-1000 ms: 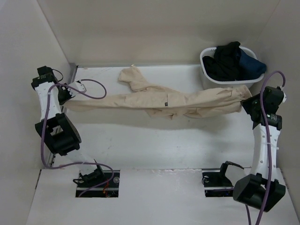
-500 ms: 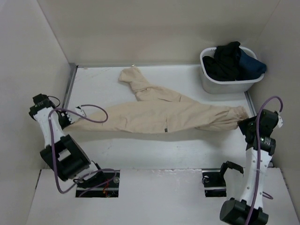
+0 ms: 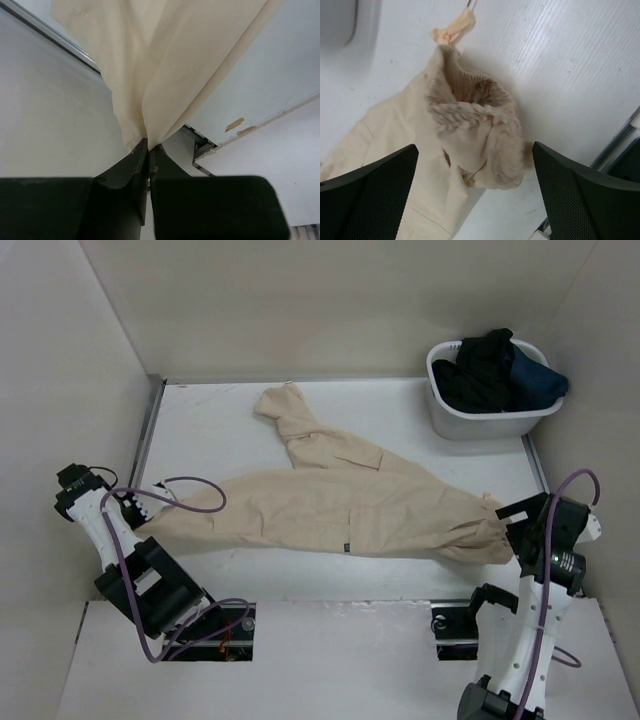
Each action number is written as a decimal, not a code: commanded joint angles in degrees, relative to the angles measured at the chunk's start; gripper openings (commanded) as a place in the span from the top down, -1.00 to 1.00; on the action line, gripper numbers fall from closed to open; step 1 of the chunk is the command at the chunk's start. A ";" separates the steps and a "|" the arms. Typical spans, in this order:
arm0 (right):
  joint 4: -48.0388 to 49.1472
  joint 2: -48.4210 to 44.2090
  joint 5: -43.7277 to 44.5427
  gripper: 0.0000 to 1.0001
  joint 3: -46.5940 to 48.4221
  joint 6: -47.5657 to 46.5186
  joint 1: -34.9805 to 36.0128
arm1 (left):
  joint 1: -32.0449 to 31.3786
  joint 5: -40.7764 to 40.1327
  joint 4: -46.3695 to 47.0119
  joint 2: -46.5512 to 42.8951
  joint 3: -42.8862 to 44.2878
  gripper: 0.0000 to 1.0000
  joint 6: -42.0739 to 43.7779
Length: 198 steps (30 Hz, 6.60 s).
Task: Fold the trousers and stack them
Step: Flatten the trousers out
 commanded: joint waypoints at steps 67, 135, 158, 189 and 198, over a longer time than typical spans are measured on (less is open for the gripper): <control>21.27 47.97 2.94 1.00 40.69 1.23 8.76 | -6.01 10.93 13.18 14.81 25.13 1.00 -20.20; 45.54 28.56 4.42 -0.44 10.70 -13.11 13.86 | -51.01 12.86 14.16 54.98 65.23 -0.43 -35.52; 30.16 61.24 7.32 -0.77 18.95 -10.30 10.00 | -50.40 -4.36 31.54 61.68 60.76 1.00 -38.84; 35.26 55.46 8.11 1.00 21.68 -16.11 22.12 | -38.72 -9.02 1.98 61.30 81.89 -0.05 -39.42; 35.69 55.28 8.82 1.00 20.45 -16.28 26.17 | -33.26 0.65 13.37 30.76 47.63 -0.31 -35.09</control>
